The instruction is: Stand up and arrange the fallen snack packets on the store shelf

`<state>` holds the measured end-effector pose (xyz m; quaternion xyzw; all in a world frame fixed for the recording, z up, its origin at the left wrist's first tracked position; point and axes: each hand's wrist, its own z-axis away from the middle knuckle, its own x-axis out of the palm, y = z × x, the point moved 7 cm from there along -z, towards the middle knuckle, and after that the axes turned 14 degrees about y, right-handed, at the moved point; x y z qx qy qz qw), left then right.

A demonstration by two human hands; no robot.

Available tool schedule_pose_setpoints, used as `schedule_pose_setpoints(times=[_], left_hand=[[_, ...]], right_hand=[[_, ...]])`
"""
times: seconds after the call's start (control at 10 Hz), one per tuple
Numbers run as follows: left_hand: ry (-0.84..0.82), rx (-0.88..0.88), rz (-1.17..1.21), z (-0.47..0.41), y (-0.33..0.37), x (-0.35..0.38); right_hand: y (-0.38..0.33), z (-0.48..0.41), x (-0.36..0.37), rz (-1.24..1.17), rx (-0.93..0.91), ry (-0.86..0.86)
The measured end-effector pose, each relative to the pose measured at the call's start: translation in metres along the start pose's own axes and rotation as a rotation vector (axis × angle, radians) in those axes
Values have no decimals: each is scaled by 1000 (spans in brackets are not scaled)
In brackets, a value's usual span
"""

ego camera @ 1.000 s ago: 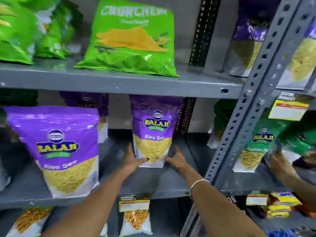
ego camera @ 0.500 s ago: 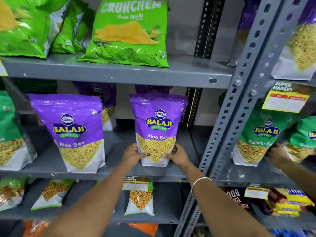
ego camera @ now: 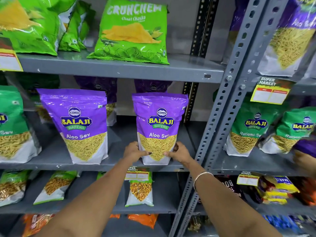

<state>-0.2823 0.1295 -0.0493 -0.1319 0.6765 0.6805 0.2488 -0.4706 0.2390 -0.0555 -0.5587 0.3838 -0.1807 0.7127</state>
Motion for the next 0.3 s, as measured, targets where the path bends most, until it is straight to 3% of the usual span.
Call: schedule_pose_setpoints(times=[0.2, 0.3], left_hand=[[-63, 37, -44, 12, 11, 0], [171, 208, -142, 15, 23, -21]], right_hand=[[-17, 17, 0, -10, -22, -55], [-34, 24, -18, 82, -183, 202]])
